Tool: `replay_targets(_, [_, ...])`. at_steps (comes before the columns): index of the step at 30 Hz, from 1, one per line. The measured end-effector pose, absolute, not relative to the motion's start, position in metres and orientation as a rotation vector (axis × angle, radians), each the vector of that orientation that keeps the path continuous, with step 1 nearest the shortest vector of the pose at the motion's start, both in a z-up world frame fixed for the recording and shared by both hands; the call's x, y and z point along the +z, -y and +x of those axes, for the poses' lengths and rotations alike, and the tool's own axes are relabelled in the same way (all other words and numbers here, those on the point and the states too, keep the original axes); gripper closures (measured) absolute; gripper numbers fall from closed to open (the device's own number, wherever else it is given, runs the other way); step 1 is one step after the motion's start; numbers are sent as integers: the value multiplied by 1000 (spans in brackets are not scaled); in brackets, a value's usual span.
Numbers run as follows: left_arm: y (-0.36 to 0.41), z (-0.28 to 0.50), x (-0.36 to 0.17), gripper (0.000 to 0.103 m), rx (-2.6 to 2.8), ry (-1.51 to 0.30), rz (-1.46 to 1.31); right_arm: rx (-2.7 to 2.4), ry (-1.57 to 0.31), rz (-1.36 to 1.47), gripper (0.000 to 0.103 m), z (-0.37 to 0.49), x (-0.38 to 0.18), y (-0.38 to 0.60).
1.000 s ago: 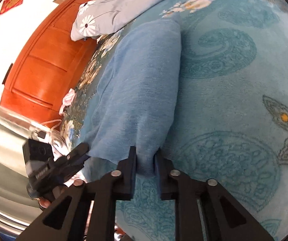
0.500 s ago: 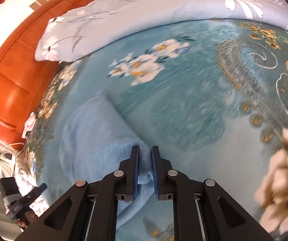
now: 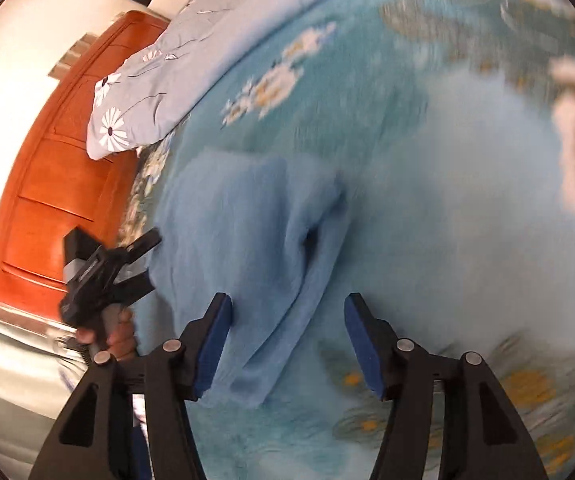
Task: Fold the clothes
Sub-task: 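Grasp the folded shirt with the left gripper while the right gripper grasps its other end, then lift the folded shirt with both grippers and carry it to the clothes stack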
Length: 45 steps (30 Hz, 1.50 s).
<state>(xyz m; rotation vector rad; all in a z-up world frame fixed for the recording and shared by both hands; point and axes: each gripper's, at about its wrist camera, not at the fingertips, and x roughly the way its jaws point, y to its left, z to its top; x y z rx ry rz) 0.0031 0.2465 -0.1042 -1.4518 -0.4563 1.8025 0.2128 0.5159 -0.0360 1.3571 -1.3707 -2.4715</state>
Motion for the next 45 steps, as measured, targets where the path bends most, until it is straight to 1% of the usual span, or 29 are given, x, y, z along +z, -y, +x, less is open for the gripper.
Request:
replay_targets(2, [-253,2,-105,28,1776,458,-1445,-2450,1464,1306,42,212,-42,-506])
replay_targets(5, [-258,7,-107,30,1708,462,-1434,-2470,1489,1256,41,206,-42,-490])
replay_targets(6, [-260,11,-107,36,1716,451,-1426,-2494,1487,1244,42,205,-41,-486])
replay_targets(7, [-262,14,-106,46,1731,435,-1417,-2499,1496,1235,50,206,-42,-487])
replay_targets(8, [-262,17,-107,66,1727,433,-1417,-2505,1505,1227,66,207,-42,-488])
replay_targets(9, [-260,21,-109,75,1718,445,-1417,-2507,1515,1219,73,208,-43,-489])
replay_targets(11, [-257,24,-110,83,1706,499,-1417,-2471,1552,1212,87,209,-44,-494])
replay_targets(12, [-254,29,-108,84,1709,516,-1414,-2457,1565,1209,88,209,-45,-496])
replay_targets(16, [-239,64,-87,85,1720,523,-1383,-2510,1448,1200,90,216,-16,-492])
replay_targets(20, [-227,104,-57,86,1712,528,-1317,-2528,1347,1169,90,243,21,-488])
replay_targets(25, [-259,137,-6,86,1687,476,-1242,-2604,1236,1109,90,284,75,-493])
replay_targets(27, [-285,152,26,86,1659,444,-1179,-2658,1204,1053,90,308,104,-508])
replay_targets(29, [-321,174,72,85,1638,374,-1069,-2724,1170,978,90,336,138,-527])
replay_targets(32, [-380,212,137,85,1607,273,-909,-2907,1035,858,90,389,197,-555])
replay_targets(36, [-470,260,207,85,1534,169,-776,-3146,860,730,90,460,265,-592])
replay_targets(39, [-538,301,245,85,1476,114,-707,-3271,746,698,90,511,304,-627])
replay_targets(42, [-603,335,267,85,1427,117,-689,-3383,672,734,90,555,330,-661])
replay_targets(45, [-653,367,268,85,1379,118,-717,-3480,738,790,90,588,339,-703])
